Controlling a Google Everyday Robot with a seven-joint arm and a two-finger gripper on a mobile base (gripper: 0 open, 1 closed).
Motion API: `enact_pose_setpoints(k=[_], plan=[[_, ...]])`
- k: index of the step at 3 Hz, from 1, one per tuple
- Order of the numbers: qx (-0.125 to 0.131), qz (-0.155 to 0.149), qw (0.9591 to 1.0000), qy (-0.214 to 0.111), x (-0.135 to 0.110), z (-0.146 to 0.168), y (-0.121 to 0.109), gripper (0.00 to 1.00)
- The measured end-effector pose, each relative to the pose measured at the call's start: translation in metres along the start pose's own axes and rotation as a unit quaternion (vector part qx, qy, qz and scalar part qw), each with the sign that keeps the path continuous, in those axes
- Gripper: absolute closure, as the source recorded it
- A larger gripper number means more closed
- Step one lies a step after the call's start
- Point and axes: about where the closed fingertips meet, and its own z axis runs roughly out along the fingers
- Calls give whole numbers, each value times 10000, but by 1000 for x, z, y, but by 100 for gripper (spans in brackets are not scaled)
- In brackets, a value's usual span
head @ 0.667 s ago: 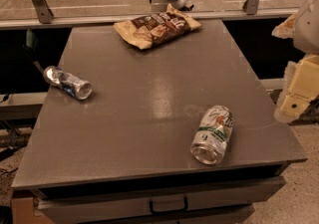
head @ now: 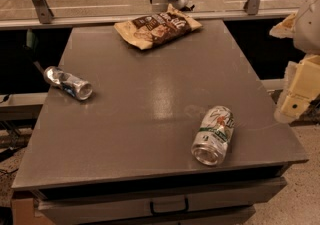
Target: Move 7up can near brown chip bag
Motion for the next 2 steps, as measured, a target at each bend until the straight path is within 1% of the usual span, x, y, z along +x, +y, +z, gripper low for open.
enact_pose_setpoints(k=[1,2], plan=[[-137,-663,9970,-374,-25,16,13,0],[-383,-1587,9838,-745,-50,42,37,0]])
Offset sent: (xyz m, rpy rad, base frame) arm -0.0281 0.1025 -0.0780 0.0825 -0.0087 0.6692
